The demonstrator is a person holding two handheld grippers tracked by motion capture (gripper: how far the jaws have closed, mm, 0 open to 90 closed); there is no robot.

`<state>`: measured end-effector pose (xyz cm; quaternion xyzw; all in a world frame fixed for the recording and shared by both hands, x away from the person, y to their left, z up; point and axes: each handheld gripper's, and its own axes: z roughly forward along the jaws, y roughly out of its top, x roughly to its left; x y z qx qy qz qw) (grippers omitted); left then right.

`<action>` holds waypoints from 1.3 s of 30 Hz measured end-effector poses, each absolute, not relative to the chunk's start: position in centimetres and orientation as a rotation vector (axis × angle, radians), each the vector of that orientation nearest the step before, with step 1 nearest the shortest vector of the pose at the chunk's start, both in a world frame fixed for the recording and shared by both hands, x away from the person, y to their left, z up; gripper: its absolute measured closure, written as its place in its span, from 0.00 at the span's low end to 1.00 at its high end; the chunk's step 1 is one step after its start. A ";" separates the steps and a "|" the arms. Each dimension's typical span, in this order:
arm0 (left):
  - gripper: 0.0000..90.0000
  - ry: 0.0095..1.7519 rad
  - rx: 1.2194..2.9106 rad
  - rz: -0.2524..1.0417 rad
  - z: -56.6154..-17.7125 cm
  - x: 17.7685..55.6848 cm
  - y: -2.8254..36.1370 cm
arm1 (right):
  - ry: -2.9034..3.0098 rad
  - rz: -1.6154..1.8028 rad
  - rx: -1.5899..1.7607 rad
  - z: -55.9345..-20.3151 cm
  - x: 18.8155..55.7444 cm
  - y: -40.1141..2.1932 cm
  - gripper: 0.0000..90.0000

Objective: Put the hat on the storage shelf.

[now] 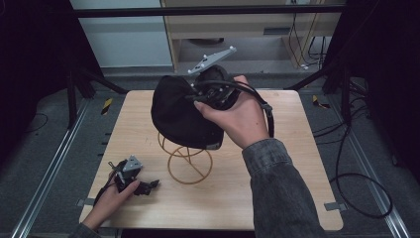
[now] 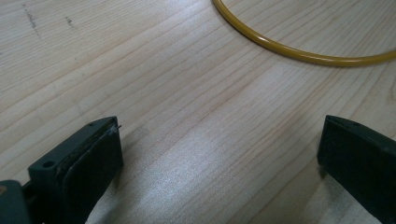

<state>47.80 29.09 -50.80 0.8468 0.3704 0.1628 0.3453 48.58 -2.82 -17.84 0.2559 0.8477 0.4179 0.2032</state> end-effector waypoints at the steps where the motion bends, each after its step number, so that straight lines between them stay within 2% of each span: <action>1: 0.00 0.961 2.199 0.423 -50.8 47.8 29.1 | 2.369 1.162 0.711 -17.9 48.7 -2.6 0.86; 14: 0.00 0.959 2.199 0.421 -50.8 47.8 29.1 | 2.421 1.125 0.687 -18.6 49.6 -0.3 0.85; 39: 0.00 0.956 2.200 0.423 -50.8 47.8 29.1 | 2.494 1.032 0.708 -20.4 51.1 0.9 0.84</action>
